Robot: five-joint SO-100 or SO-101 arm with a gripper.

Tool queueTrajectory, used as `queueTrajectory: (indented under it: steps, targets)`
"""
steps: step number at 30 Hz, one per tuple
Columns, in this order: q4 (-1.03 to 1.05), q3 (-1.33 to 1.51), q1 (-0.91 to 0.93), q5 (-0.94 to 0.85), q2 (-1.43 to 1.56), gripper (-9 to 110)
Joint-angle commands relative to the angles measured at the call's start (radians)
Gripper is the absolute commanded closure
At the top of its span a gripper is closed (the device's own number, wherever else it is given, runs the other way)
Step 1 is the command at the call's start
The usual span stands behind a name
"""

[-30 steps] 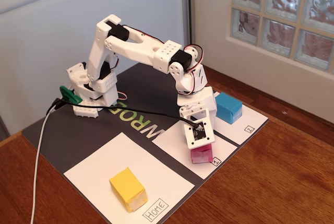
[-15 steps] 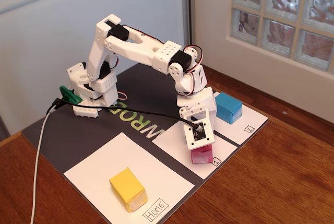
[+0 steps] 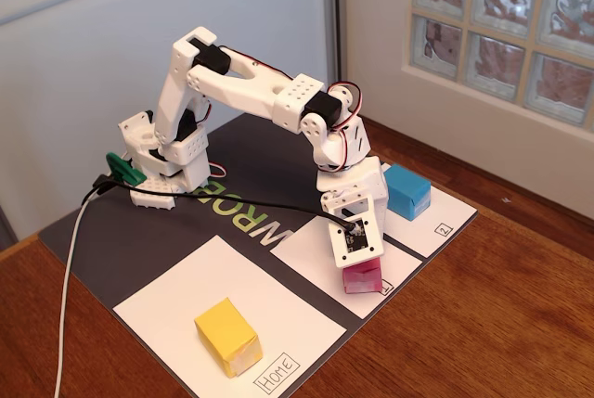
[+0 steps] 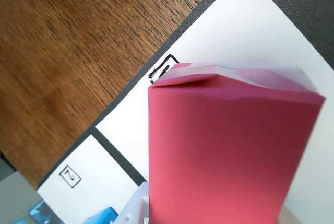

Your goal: Move box red to home

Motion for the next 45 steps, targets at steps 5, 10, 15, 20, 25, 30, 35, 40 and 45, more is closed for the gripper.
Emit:
queueTrajectory:
  steps: [5,10,15,20,25,30,35,40,45]
  targets:
    - [0.138,-0.064,-0.026,0.620,0.204,102]
    - [0.215,-0.064,-0.038,0.399,0.334,102]
    - [0.290,-0.060,-0.037,0.155,0.422,102]
    - [0.362,-0.051,-0.037,0.043,0.479,102]
    - [0.425,-0.034,-0.029,-0.067,0.525,102]
    - [0.425,0.048,0.008,-0.287,0.591,102]
    - [0.425,0.112,0.028,-0.503,0.634,102]
    - [0.425,0.163,0.026,-0.641,0.680,102]
    - [0.425,0.199,0.017,-0.765,0.719,102]
